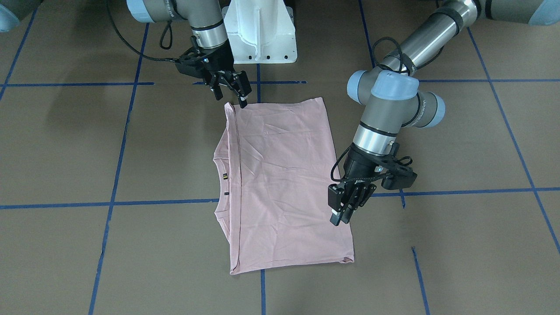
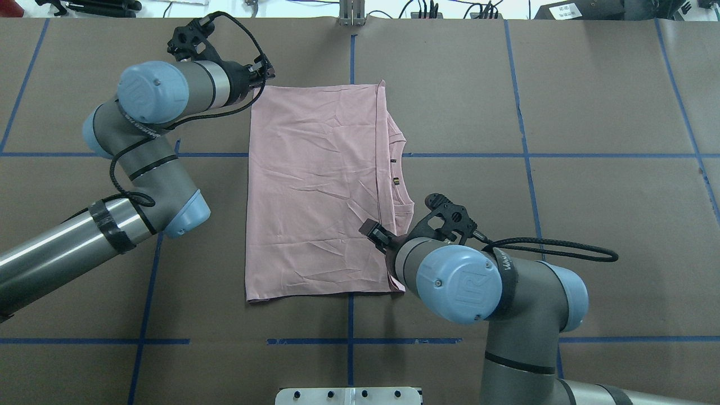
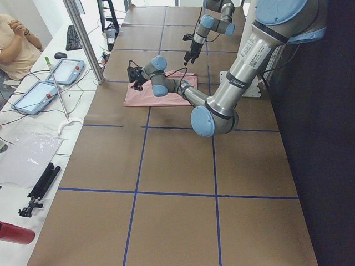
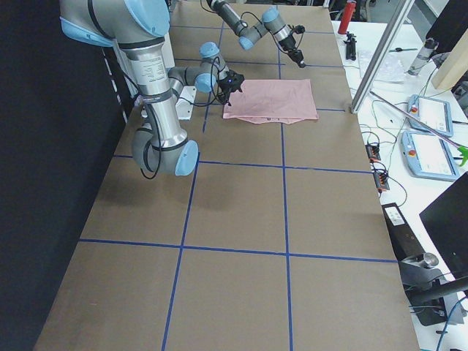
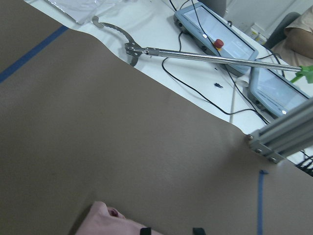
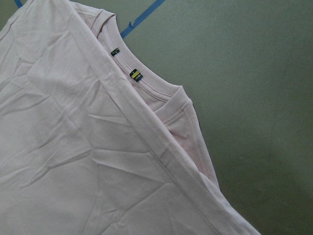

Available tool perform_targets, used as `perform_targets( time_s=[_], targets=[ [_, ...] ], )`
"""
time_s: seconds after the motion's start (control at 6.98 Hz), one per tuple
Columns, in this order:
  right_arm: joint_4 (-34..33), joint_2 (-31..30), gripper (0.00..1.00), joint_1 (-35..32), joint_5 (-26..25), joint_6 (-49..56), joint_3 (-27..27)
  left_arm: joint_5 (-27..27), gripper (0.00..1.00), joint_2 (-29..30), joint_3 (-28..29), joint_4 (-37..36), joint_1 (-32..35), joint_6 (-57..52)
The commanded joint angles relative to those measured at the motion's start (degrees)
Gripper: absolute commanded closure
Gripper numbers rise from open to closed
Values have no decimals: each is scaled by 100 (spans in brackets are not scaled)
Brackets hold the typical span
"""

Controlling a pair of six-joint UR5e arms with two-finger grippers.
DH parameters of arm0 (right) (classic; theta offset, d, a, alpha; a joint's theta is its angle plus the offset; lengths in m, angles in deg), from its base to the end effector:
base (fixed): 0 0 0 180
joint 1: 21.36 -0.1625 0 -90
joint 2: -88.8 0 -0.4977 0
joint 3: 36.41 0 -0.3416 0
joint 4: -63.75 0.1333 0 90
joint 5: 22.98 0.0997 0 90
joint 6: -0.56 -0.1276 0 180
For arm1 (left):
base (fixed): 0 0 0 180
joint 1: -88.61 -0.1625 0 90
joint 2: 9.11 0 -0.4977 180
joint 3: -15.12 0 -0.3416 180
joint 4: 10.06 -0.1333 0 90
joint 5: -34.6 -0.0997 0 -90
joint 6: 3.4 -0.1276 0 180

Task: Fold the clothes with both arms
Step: 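Pull the shirt square with the left gripper while the right moves to the collar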

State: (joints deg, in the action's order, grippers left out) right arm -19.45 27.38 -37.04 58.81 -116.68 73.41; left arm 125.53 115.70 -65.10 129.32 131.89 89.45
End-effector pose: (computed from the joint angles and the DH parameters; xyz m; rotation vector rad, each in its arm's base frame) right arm -0.5613 -0.3149 0.3343 0.0354 -0.9960 0.7569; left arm 0.4512 -0.6051 0.3649 0.4459 1.2521 -0.6759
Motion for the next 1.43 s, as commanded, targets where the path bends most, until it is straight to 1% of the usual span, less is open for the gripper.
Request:
perform_targets(
  time_s=[0.0,0.14,0.29,0.43,0.86,1.29],
  targets=[
    [49,323,12,38,-14,-141,-608,180,60,-202,-407,19,22,85],
    [58,550,17,38,-5,-367,-907,180,60,-220,-459,19,66,85],
    [49,500,18,99,12,-370,-945,180,60,-229,-564,19,66,154],
    [15,482,18,117,39,-370,-1015,180,60,-377,-748,19,66,207],
    [-21,360,19,240,48,-431,-1025,180,60,-405,-750,10,49,216],
    [-21,254,22,275,48,-466,-1024,180,60,-405,-741,19,22,251]
  ],
)
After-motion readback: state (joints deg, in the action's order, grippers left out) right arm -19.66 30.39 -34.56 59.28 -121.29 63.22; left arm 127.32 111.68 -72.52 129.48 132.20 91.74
